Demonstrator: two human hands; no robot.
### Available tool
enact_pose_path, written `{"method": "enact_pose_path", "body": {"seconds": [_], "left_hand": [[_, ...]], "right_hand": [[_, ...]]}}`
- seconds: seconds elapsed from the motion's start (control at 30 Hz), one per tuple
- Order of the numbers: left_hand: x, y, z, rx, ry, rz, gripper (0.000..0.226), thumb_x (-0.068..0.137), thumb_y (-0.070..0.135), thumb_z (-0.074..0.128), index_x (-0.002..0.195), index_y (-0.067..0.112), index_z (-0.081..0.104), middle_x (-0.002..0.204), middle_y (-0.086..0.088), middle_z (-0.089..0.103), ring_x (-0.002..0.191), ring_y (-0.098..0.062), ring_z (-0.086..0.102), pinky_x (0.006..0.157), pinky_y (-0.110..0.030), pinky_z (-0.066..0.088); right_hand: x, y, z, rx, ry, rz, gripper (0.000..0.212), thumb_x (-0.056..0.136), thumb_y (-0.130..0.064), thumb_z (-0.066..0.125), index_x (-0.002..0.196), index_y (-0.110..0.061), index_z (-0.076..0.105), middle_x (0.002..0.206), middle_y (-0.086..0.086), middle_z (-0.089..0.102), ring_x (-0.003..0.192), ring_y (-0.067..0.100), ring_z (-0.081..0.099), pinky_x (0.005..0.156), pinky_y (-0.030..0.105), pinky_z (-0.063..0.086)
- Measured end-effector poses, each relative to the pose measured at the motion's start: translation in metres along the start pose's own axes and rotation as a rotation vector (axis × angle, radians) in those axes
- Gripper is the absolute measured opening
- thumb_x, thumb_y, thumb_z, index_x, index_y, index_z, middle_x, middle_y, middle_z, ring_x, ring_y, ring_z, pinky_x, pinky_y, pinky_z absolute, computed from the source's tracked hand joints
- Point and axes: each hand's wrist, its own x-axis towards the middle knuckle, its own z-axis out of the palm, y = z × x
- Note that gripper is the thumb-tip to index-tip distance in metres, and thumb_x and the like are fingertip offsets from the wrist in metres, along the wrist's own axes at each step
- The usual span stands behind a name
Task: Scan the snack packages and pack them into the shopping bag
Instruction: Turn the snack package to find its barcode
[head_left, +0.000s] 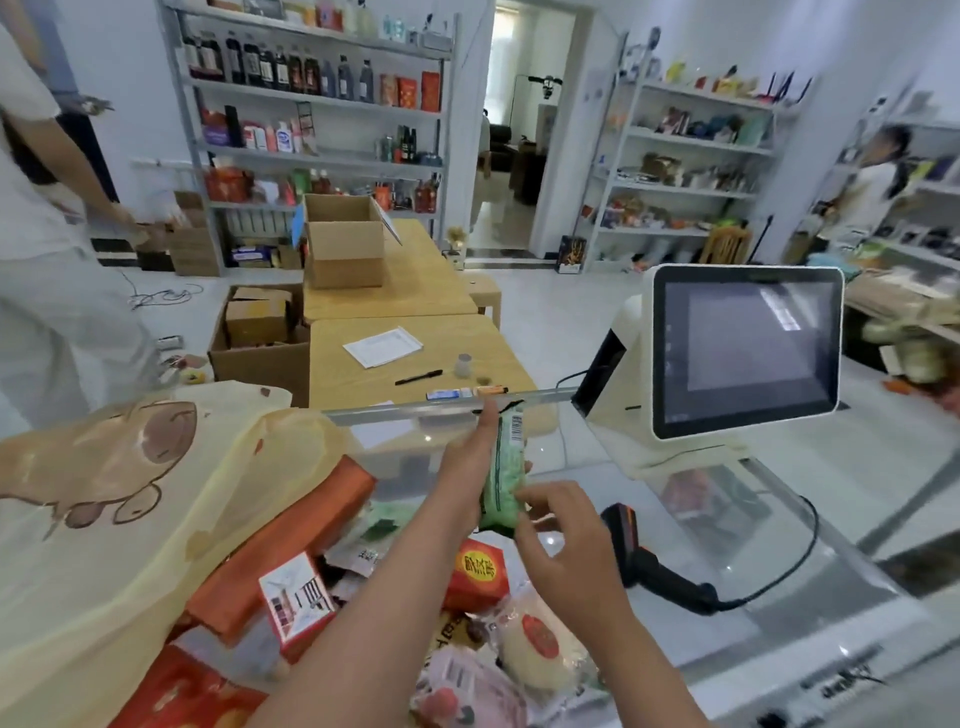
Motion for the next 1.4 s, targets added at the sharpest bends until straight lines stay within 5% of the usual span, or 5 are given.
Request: {"method": "enact_pose_path", "body": {"seconds": [0.3,0.57,0.87,1.13,1.4], "left_hand": [[0.024,-0.054,0.06,0.209,-0.054,-0.157,0.045,0.097,0.044,0.049,0.09,0.002,0.066,0.077,-0.009,0.07,0.066,-0.021,0.066,0.067,-0.035,0.055],[0.059,-0.106,0.098,0.377,0.041,-0.251,0.028,0.101,0.029,0.047,0.098,0.003,0.058,0.091,-0.019,0.064,0.08,-0.028,0.06,0.079,-0.038,0.05],[0.072,-0.145,0.112,0.444,0.241,-0.341,0.07,0.085,0.067,0.046,0.106,0.002,0.064,0.095,-0.016,0.068,0.082,-0.029,0.066,0.078,-0.034,0.053],[0.076,-0.145,0.108,0.422,0.067,-0.299,0.062,0.09,0.057,0.053,0.096,-0.002,0.071,0.081,-0.017,0.073,0.067,-0.022,0.068,0.084,-0.035,0.057],[0.071,-0.141,0.115,0.437,0.047,-0.3,0.052,0.095,0.049,0.052,0.079,0.002,0.066,0.062,-0.007,0.068,0.051,-0.013,0.065,0.046,-0.018,0.048]], "right_hand": [[-0.014,0.116,-0.113,-0.187,-0.036,0.503,0.036,0.087,-0.001,0.051,0.119,-0.015,0.057,0.108,0.001,0.056,0.1,0.014,0.052,0.079,0.017,0.038],[-0.033,0.188,-0.111,-0.559,-0.507,0.478,0.085,0.079,-0.056,0.066,0.147,-0.027,0.025,0.14,-0.002,0.035,0.129,0.019,0.034,0.104,0.033,0.032],[-0.024,0.198,-0.109,-0.323,-0.312,0.429,0.021,0.078,-0.024,0.059,0.096,-0.022,0.05,0.089,-0.004,0.051,0.078,0.017,0.052,0.061,0.03,0.042],[-0.008,0.189,-0.17,-0.193,-0.337,0.45,0.015,0.068,-0.025,0.07,0.073,-0.026,0.056,0.061,-0.009,0.058,0.06,0.006,0.054,0.053,0.019,0.041],[-0.004,0.181,-0.181,-0.092,-0.26,0.427,0.019,0.066,-0.015,0.069,0.062,-0.017,0.051,0.049,-0.011,0.049,0.049,0.006,0.041,0.049,0.014,0.035]]}}
